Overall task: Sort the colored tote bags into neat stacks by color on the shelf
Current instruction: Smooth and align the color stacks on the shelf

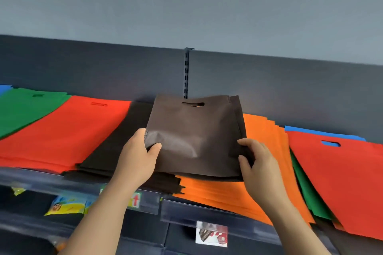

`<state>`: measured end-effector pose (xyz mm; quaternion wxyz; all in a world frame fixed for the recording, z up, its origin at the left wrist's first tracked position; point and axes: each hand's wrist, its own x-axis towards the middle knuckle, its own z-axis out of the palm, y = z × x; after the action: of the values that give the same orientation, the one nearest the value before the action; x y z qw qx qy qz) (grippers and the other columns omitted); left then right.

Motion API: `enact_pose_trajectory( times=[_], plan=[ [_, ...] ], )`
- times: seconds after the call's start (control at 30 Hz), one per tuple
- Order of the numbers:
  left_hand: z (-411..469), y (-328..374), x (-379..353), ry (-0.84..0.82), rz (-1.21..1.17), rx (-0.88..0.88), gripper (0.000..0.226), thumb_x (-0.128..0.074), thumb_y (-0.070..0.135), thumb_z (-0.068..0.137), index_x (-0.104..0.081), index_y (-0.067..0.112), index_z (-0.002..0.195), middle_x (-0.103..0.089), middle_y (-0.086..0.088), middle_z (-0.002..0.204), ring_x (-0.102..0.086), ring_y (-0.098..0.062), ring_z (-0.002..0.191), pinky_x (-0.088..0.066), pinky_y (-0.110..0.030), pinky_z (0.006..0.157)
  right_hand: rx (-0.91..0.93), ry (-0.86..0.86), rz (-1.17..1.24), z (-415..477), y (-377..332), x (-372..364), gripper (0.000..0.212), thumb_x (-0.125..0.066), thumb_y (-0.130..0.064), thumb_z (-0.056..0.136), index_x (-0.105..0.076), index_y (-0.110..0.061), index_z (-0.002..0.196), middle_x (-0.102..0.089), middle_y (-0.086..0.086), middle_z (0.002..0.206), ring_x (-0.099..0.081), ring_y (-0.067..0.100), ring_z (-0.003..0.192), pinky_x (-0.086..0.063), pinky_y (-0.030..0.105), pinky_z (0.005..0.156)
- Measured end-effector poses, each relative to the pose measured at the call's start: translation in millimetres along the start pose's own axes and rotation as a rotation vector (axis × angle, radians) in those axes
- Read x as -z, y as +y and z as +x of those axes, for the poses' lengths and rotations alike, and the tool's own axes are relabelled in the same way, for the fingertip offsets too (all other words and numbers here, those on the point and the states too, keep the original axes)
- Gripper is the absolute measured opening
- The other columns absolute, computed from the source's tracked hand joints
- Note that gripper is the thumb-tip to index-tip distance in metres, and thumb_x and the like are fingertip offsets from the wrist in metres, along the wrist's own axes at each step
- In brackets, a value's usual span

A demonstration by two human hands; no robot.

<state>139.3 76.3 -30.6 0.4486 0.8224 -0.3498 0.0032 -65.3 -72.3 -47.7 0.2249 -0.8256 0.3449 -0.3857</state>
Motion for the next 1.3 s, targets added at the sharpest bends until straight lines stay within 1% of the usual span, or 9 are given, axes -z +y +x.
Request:
enact_pose_trajectory(
  times=[0.2,0.33,0.4,0.5,0.67,0.8,0.87,1.07,1.3],
  plan=[
    [33.8,-57.6,48.0,-0.063,0.144,0.067,0.017,-0.056,0.021,0.093,-0.046,0.011,0.102,-0.052,-0.002,0.099,-0.052,-0.026,0.098,-0.033,-0.030,0.073,-0.031,-0.069,-0.015,-2.1,-51.4,-74.1,0.036,-0.052,-0.006,0.090,-0.053,-0.023,0.122,-0.054,-0.007,0.118,-0.048,0.006,0.094,-0.036,0.018,0.079],
    [51.7,-79.3,69.0,-0.123,0.215,0.097,0.034,-0.055,0.021,0.094,-0.046,0.003,0.122,-0.054,-0.015,0.123,-0.049,-0.034,0.116,-0.038,-0.036,0.085,-0.105,-0.104,-0.042,-5.4,-70.8,-105.7,0.041,-0.052,-0.010,0.091,-0.047,-0.022,0.130,-0.052,-0.003,0.127,-0.050,0.012,0.108,-0.036,0.020,0.084],
    [59.0,-89.7,73.9,-0.154,0.248,0.094,0.030,-0.054,0.021,0.094,-0.046,0.004,0.118,-0.055,-0.015,0.122,-0.050,-0.034,0.114,-0.039,-0.036,0.083,-0.172,-0.140,-0.099,-7.0,-73.4,-113.0,0.048,-0.051,-0.017,0.093,-0.038,-0.018,0.139,-0.050,0.001,0.134,-0.049,0.020,0.119,-0.039,0.027,0.090],
    [66.7,-101.5,76.3,-0.195,0.298,0.094,0.019,-0.054,0.021,0.093,-0.045,0.007,0.102,-0.057,-0.014,0.108,-0.053,-0.035,0.102,-0.040,-0.036,0.075,-0.256,-0.191,-0.260,-8.0,-70.4,-111.6,0.049,-0.038,-0.027,0.098,-0.028,-0.013,0.144,-0.054,0.009,0.131,-0.051,0.031,0.116,-0.041,0.036,0.086],
    [70.5,-107.7,71.3,-0.246,0.330,0.091,0.018,-0.054,0.020,0.093,-0.043,0.007,0.101,-0.059,-0.016,0.108,-0.055,-0.037,0.102,-0.044,-0.039,0.077,-0.257,-0.298,-0.381,-9.2,-60.8,-100.4,0.030,-0.033,-0.018,0.099,-0.054,-0.016,0.120,-0.061,0.007,0.121,-0.054,0.031,0.109,-0.041,0.036,0.085],
    [70.6,-107.5,63.9,-0.275,0.343,0.082,0.050,-0.054,0.017,0.093,-0.033,0.004,0.135,-0.047,-0.017,0.135,-0.046,-0.035,0.123,-0.038,-0.040,0.096,-0.226,-0.296,-0.447,-8.6,-53.5,-88.3,0.032,-0.040,-0.012,0.096,-0.058,-0.012,0.122,-0.054,0.001,0.135,-0.050,0.025,0.120,-0.037,0.031,0.098],
    [69.1,-107.6,61.2,-0.285,0.380,0.071,0.060,-0.055,0.019,0.092,-0.026,0.003,0.142,-0.040,-0.018,0.139,-0.041,-0.034,0.127,-0.035,-0.039,0.100,-0.229,-0.288,-0.443,-8.0,-52.7,-83.8,0.034,-0.040,-0.013,0.096,-0.057,-0.012,0.126,-0.051,-0.002,0.139,-0.049,0.022,0.123,-0.034,0.027,0.099],
    [64.1,-105.7,54.7,-0.262,0.520,-0.093,0.047,-0.055,0.020,0.092,-0.040,0.011,0.135,-0.033,-0.009,0.142,-0.035,-0.032,0.124,-0.032,-0.036,0.101,-0.261,-0.270,-0.496,-5.9,-45.4,-78.2,0.032,-0.041,-0.014,0.095,-0.060,-0.012,0.120,-0.054,-0.001,0.135,-0.052,0.024,0.117,-0.040,0.032,0.096],
    [56.9,-88.3,41.7,-0.260,0.432,-0.238,0.044,-0.052,0.030,0.094,-0.046,0.018,0.136,-0.049,0.000,0.136,-0.044,-0.022,0.123,-0.037,-0.033,0.100,-0.273,-0.265,-0.603,-5.1,-45.5,-73.8,0.036,-0.041,-0.013,0.093,-0.058,-0.019,0.123,-0.054,-0.003,0.134,-0.051,0.022,0.119,-0.039,0.031,0.098]
  ],
)
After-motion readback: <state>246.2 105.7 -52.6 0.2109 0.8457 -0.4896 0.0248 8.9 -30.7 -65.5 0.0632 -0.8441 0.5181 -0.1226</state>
